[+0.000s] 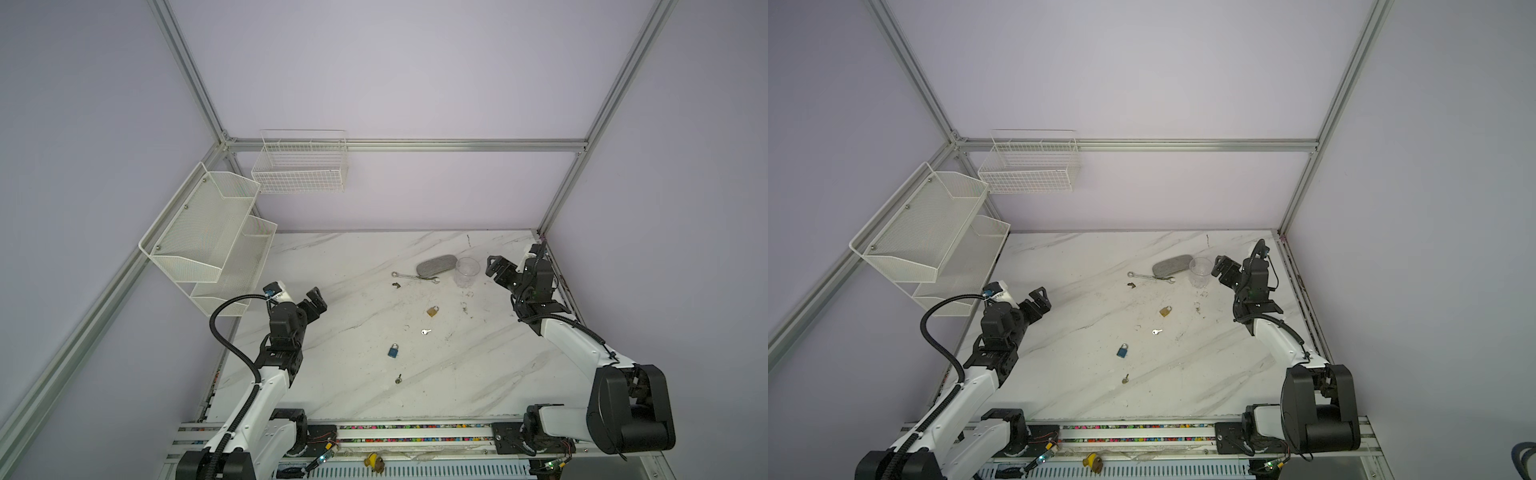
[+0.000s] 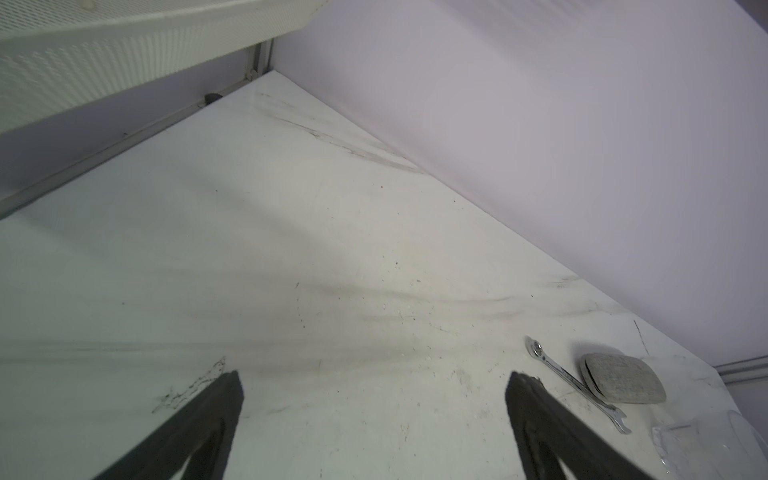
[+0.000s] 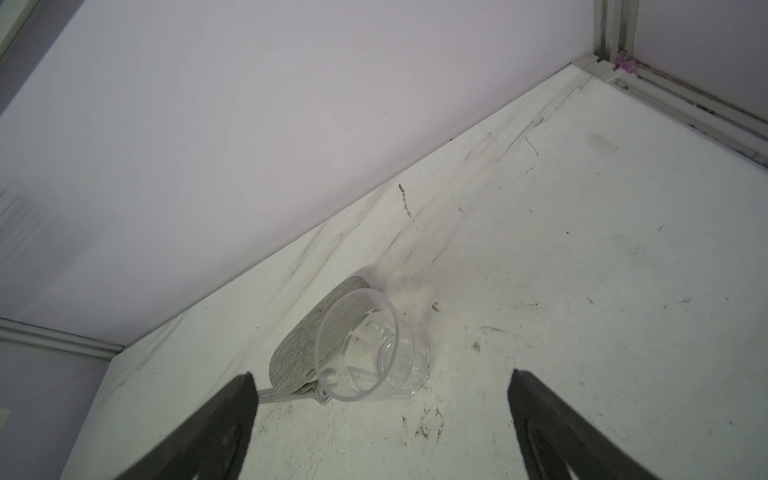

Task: Unlock with the key
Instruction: 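Move both grippers toward the middle of the table above the keys and padlocks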

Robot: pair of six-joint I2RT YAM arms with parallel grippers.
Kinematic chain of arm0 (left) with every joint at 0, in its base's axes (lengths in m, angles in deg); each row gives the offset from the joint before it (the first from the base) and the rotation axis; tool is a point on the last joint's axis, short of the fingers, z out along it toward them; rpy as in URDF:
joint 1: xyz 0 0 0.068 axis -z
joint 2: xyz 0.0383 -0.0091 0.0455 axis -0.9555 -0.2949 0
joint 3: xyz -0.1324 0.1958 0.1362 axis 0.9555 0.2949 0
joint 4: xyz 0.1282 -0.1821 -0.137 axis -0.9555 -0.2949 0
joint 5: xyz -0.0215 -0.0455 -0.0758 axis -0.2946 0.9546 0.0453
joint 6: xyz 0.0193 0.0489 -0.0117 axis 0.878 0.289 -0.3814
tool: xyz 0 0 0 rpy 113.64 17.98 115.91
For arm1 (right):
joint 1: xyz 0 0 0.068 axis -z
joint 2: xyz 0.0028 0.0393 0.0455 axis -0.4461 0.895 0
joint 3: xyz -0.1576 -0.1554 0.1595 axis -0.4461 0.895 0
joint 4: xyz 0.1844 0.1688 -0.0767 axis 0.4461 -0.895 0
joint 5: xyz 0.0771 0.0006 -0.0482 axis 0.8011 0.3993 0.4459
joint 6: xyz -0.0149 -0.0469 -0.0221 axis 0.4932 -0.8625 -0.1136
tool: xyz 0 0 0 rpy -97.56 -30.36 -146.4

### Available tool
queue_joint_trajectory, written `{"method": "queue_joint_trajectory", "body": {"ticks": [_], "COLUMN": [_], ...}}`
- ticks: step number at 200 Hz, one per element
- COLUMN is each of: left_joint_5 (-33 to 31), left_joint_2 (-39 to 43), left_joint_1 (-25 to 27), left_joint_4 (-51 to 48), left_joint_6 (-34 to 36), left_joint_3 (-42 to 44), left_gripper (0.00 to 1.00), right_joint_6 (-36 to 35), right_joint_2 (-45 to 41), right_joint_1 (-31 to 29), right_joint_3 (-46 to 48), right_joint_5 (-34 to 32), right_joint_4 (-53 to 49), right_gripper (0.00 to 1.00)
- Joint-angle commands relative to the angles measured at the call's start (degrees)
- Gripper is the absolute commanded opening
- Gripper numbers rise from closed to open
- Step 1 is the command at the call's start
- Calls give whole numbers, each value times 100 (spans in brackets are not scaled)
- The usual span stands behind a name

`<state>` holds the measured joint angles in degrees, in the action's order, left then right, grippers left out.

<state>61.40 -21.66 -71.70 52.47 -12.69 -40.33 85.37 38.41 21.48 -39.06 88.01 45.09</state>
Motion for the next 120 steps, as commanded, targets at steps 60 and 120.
{"method": "queue_joint_trajectory", "body": {"ticks": [60, 120], "left_joint_5": [1184, 810], "left_joint_2": [25, -161], "left_joint_1": [973, 2189], "left_joint_4": [-999, -1206], "left_joint_6": [-639, -888], "left_joint_3": [-800, -839], "left_gripper": [100, 100], "right_joint_6": [-175, 338], "right_joint_2": [254, 577], "right_joint_1": [-1252, -2442], "right_joint_3": [-810, -580], "right_joint_5": [103, 68], "right_joint_4": [-2168, -2476], "right_gripper": [93, 89]}}
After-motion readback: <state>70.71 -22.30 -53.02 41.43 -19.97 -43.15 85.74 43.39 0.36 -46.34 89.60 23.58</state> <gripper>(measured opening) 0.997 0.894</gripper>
